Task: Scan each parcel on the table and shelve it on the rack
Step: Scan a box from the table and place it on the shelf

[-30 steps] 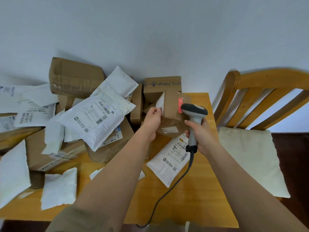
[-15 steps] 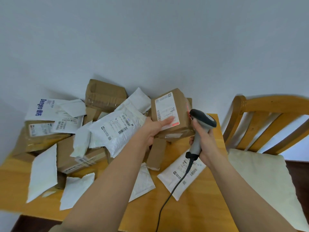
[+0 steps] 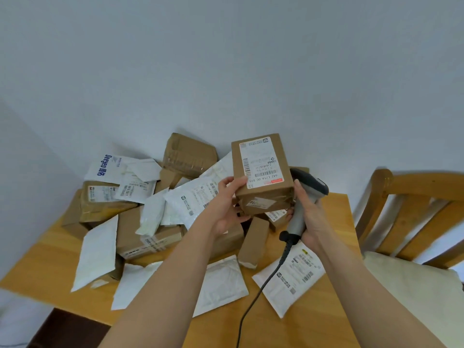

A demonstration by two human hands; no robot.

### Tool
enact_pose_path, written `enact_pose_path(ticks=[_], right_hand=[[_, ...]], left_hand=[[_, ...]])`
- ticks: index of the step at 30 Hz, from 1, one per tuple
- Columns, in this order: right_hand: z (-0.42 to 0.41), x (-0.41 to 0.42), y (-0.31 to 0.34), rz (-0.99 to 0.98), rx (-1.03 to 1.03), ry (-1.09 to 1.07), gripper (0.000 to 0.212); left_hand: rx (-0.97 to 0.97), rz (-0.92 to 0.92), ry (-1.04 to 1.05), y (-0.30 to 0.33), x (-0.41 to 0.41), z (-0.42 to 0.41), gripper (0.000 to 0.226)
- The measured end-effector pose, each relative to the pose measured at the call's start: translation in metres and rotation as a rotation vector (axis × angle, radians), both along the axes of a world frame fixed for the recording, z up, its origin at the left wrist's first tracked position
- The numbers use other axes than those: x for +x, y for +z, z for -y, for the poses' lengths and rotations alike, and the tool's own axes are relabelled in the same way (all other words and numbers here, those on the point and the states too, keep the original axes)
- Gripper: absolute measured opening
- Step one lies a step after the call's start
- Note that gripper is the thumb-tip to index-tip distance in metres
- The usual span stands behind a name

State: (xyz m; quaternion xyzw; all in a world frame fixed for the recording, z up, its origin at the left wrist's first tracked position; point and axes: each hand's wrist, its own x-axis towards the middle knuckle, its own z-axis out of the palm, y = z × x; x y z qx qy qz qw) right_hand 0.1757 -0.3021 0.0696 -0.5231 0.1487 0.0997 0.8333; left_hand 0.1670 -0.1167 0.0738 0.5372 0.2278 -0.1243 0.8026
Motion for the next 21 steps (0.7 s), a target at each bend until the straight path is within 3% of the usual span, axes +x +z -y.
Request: enact_pose_path(ticks=[3, 7, 11, 14, 17, 21], right_hand=[[-0.006, 0.000, 0.008, -0.038, -0.105, 0.028, 0.074], [-0.006, 0.000, 0.019, -0.091, -0.277, 0.060, 0.046], [-0.007, -0.006, 0.052, -0.032, -0.317, 0.158, 0.027], [-0.010, -0.017, 0.083, 0.049, -0.288, 0.286, 0.025], [-0.012, -0.026, 0.112, 0.100, -0.255, 0.389, 0.026], [-0.012, -0.035, 0.140, 0.153, -0.292, 0.462, 0.029]], left_hand=[[0.018, -0.032, 0.048, 0.005, -0.003, -0.010, 0.081], [0.099, -0.044, 0.190, 0.008, -0.001, -0.031, 0.067], [0.074, -0.068, 0.323, 0.015, -0.002, -0.053, 0.068], [0.054, -0.047, 0.370, 0.020, -0.004, -0.062, 0.053], [-0.017, -0.010, 0.362, 0.025, -0.004, -0.063, 0.018], [-0.044, 0.023, 0.358, 0.032, -0.006, -0.062, 0.010]])
